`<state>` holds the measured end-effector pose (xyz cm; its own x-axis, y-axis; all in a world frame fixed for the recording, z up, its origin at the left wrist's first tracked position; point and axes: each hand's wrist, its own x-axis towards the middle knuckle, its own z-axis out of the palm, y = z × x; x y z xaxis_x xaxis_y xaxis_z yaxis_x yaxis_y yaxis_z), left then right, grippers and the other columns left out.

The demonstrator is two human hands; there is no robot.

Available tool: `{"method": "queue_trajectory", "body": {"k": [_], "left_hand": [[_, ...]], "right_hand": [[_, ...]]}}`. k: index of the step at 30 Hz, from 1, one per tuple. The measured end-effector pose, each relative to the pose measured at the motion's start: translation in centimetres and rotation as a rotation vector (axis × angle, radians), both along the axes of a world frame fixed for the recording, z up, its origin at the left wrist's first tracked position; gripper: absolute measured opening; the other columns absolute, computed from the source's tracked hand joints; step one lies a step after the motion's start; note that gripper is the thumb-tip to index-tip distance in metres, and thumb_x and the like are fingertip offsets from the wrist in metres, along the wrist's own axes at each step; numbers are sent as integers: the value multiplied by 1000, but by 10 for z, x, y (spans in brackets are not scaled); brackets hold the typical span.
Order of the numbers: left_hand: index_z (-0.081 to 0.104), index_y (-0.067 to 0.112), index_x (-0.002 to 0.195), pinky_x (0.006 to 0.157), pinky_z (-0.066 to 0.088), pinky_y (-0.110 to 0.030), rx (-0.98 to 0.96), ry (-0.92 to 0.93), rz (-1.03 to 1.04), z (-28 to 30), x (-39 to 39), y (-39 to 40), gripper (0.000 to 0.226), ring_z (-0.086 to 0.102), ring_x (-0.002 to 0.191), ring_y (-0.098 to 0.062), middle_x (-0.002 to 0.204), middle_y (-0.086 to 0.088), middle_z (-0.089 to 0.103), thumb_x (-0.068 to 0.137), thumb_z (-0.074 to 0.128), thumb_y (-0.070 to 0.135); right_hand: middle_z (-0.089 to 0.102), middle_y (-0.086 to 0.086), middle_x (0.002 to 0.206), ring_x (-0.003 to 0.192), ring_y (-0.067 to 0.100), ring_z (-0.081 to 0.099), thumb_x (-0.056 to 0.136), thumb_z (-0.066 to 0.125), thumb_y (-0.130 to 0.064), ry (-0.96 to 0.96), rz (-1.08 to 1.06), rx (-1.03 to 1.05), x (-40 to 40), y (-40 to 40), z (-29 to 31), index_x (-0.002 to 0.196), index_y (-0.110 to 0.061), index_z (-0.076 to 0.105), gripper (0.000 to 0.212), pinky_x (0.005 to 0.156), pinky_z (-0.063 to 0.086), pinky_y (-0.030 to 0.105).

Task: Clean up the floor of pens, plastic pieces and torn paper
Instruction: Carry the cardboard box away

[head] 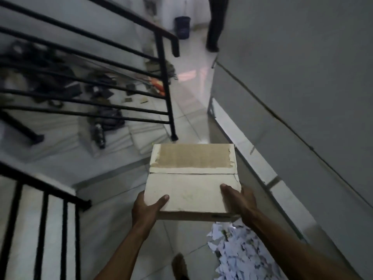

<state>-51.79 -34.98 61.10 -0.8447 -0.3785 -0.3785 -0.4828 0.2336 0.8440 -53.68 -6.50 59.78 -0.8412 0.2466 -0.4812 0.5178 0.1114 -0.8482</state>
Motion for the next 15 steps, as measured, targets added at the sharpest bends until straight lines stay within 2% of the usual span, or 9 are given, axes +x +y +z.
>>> {"method": "queue_trajectory", "body": {"k": [3,9,12,15], "left_hand": [[60,18,118,80,55,-35,8,-24,106,1,19,-44,63,63,94,-18,109,1,67,65,85,42],[64,23,113,80,57,-39,66,-47,294,-6,40,-122,80,66,92,-16,103,6,69,45,82,62],[65,26,111,82,57,-41,93,-55,368,-17,38,-167,79,67,92,-15,103,6,70,43,84,62],[64,23,112,85,55,-38,102,-62,411,-25,33,-206,67,65,93,-16,103,5,69,55,88,49]], "right_hand": [[71,-1,104,97,22,67,64,77,-58,-10,155,-25,-15,-44,4,109,-26,66,57,85,57,47],[69,0,106,98,23,66,71,74,-56,-8,419,-39,-42,-134,1,114,-26,60,54,85,57,48],[67,0,109,98,22,65,68,73,-61,-42,487,-35,-61,-187,-7,121,-23,57,67,85,57,45],[67,0,112,98,21,65,62,72,-67,-62,541,-32,-80,-231,-16,124,-24,56,77,86,57,45]]}}
